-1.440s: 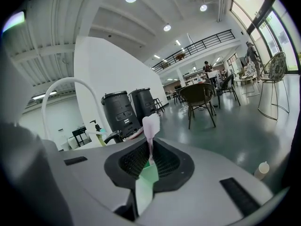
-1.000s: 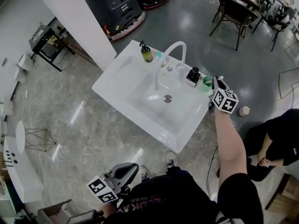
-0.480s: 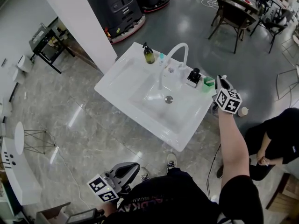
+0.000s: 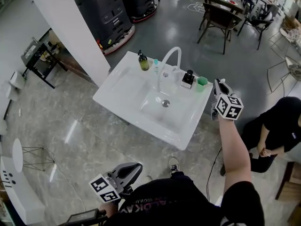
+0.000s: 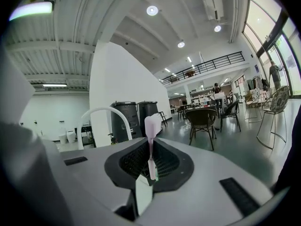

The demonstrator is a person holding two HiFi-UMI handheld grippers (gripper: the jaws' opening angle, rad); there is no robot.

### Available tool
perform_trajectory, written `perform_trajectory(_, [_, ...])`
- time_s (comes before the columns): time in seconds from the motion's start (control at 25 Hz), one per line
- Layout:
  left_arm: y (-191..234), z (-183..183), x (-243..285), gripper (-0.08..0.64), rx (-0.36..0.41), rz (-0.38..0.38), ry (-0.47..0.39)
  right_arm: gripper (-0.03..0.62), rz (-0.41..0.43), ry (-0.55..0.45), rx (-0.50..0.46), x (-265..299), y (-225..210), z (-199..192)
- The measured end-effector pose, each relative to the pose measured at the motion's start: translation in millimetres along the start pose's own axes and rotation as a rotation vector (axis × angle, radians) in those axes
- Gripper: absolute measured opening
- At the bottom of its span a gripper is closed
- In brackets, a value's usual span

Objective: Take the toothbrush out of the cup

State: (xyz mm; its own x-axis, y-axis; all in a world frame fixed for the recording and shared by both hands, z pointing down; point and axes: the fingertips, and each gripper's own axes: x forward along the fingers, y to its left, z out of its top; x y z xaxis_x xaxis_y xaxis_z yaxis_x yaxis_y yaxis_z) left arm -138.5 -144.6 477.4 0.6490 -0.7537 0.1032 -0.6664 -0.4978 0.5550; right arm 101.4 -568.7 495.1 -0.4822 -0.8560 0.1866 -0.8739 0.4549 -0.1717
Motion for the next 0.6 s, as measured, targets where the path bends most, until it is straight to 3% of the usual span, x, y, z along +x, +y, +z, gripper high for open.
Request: perform_trajectory(0.6, [2.1, 6.0, -72.5, 0.008, 0.026, -0.188, 0.043, 0.026, 0.031, -0.031, 0.002, -133.5, 114.4, 10.9])
